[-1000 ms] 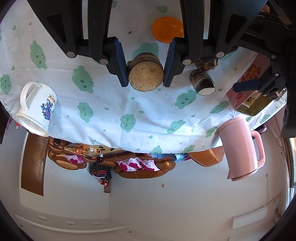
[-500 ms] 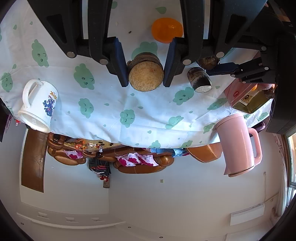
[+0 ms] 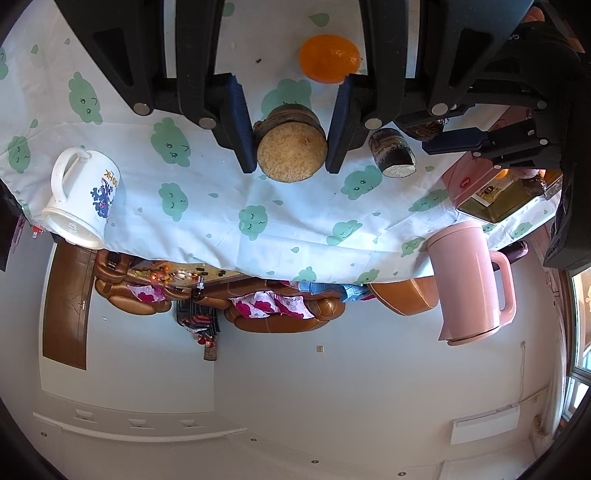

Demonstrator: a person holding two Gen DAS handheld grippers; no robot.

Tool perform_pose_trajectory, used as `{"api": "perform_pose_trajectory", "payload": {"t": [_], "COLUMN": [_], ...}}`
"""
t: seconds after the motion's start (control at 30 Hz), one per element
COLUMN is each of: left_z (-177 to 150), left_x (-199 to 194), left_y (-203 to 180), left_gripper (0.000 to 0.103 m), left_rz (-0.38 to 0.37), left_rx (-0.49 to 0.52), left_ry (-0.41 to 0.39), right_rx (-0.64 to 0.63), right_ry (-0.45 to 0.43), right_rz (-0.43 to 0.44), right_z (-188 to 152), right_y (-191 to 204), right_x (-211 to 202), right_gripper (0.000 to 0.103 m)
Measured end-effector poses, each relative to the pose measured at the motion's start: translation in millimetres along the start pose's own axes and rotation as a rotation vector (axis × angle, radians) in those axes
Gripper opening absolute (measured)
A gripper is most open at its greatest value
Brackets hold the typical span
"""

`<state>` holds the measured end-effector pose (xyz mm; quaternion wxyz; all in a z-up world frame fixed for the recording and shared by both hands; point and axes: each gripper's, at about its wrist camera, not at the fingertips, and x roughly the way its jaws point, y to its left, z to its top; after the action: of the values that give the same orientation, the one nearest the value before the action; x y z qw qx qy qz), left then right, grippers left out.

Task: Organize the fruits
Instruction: 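Grasp a dark brown item with the left tool while the right tool lifts the jar, then carry the dark brown item with the left tool while the right tool carries the jar toward the tin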

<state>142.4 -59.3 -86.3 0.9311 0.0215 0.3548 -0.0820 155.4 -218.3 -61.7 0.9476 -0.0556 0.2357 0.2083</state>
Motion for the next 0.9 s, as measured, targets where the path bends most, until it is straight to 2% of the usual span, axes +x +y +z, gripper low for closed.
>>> {"api": "perform_pose_trajectory", "payload": {"t": [0.27, 0.33, 0.4, 0.47, 0.57, 0.63, 0.67, 0.7, 0.9], "left_z": [-2, -2, -3, -3, -3, -3, -3, -3, -4], "left_x": [-12, -13, -14, -14, -14, -13, -13, -12, 9], "left_y": [-2, -2, -1, -2, 1, 3, 3, 3, -9], "left_gripper": [0.031, 0.027, 0.017, 0.017, 0.023, 0.043, 0.061, 0.069, 0.071], "left_rz": [0.024, 0.021, 0.012, 0.003, 0.012, 0.015, 0.023, 0.023, 0.003], "left_rx": [0.016, 0.014, 0.017, 0.022, 0.006, -0.005, -0.008, -0.004, 0.062], "left_ry": [-0.058, -0.061, -0.063, -0.061, -0.063, -0.06, -0.057, -0.049, 0.063], "right_rx": [-0.023, -0.021, -0.02, -0.021, -0.019, -0.018, -0.018, -0.019, -0.017], "right_ry": [-0.031, -0.038, -0.043, -0.044, -0.043, -0.043, -0.043, -0.044, -0.041], "right_rz": [-0.004, -0.005, -0.003, -0.004, -0.002, -0.002, -0.002, -0.002, -0.001], "right_z": [0, -1, -1, -1, -1, -1, 0, 0, -1], "right_y": [5, 4, 5, 5, 5, 5, 5, 5, 4], "right_x": [-6, -7, -8, -9, -8, -9, -8, -9, -9], "right_gripper": [0.04, 0.04, 0.04, 0.04, 0.04, 0.04, 0.04, 0.04, 0.04]}}
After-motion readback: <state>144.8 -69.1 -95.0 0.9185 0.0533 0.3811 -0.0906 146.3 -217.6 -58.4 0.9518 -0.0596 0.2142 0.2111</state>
